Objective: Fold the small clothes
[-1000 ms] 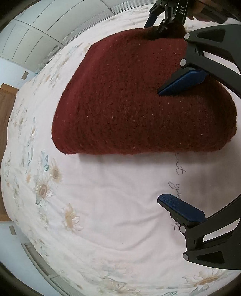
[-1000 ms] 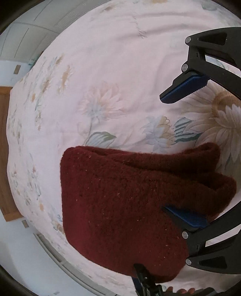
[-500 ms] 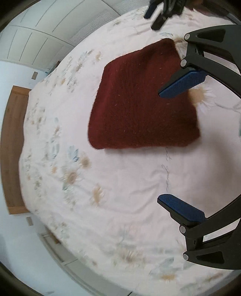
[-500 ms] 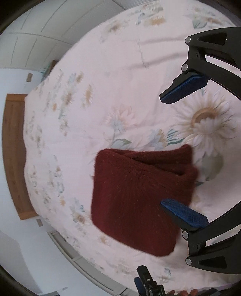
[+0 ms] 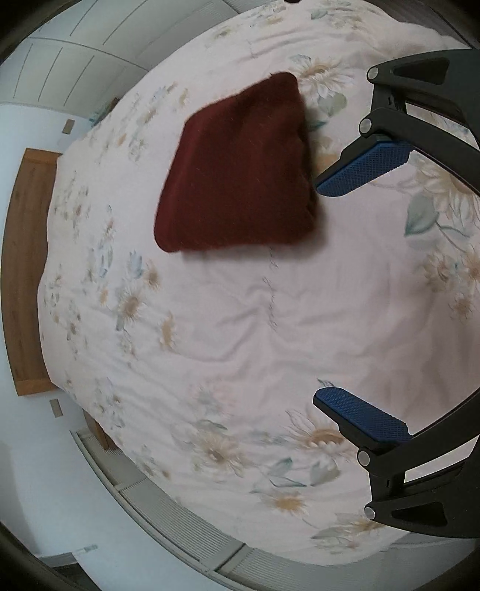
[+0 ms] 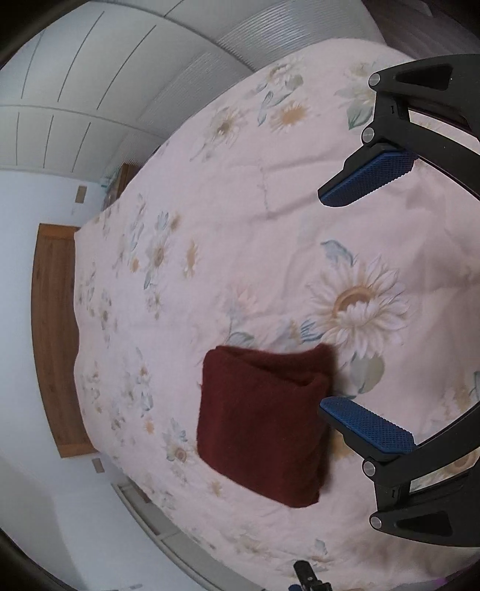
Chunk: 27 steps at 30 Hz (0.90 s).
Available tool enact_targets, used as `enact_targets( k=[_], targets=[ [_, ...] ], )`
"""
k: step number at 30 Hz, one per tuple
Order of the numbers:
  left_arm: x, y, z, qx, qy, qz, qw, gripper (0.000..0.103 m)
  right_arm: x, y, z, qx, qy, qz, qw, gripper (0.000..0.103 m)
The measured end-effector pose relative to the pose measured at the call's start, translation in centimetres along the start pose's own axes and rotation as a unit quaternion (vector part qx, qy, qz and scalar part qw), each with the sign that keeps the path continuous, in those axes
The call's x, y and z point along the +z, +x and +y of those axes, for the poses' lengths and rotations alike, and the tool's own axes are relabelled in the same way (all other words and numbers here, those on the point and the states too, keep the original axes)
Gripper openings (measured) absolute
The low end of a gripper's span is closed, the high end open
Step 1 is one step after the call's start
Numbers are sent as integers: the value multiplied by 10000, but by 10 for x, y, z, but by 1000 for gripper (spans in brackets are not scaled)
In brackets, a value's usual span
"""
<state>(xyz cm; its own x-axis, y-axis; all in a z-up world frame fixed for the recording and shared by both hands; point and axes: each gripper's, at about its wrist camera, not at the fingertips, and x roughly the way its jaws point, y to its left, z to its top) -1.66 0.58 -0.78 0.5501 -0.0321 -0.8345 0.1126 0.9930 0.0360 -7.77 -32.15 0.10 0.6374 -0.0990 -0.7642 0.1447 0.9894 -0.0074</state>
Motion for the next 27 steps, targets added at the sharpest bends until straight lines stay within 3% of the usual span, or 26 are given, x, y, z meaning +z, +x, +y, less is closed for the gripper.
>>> enact_targets(
  k=[27],
  targets=[
    [-7,-6,4,181,123,-10,9998,102,-3,-10,-4,3,-14,21,10000,103]
  ],
)
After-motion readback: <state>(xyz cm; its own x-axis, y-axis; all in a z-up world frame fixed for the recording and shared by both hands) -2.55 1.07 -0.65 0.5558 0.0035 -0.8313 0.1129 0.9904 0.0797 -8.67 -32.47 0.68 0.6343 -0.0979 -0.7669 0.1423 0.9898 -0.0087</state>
